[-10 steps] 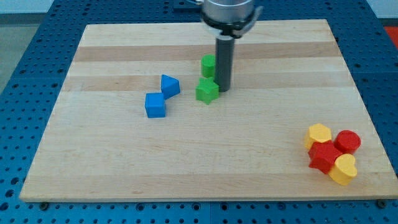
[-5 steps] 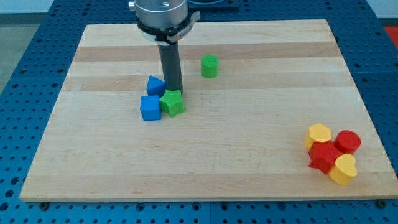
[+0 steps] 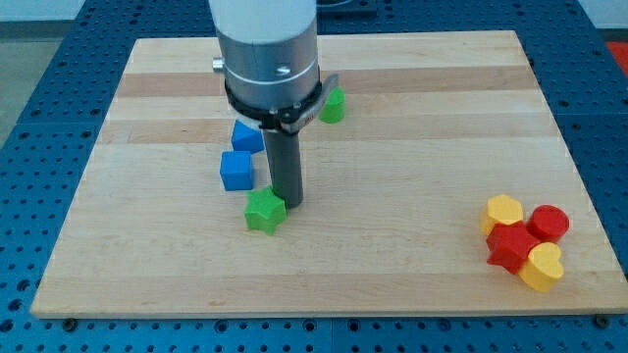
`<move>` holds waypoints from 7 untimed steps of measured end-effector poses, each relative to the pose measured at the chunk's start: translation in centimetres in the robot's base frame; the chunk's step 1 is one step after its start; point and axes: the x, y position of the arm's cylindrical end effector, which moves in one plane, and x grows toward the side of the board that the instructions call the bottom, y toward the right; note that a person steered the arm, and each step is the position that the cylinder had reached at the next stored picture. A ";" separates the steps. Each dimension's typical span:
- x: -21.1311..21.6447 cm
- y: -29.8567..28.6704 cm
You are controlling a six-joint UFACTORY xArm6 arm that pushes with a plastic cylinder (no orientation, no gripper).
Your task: Move the green star to the bottom left of the board
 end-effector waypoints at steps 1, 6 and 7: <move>2.1 0.0; 1.5 -4.7; 1.5 -6.5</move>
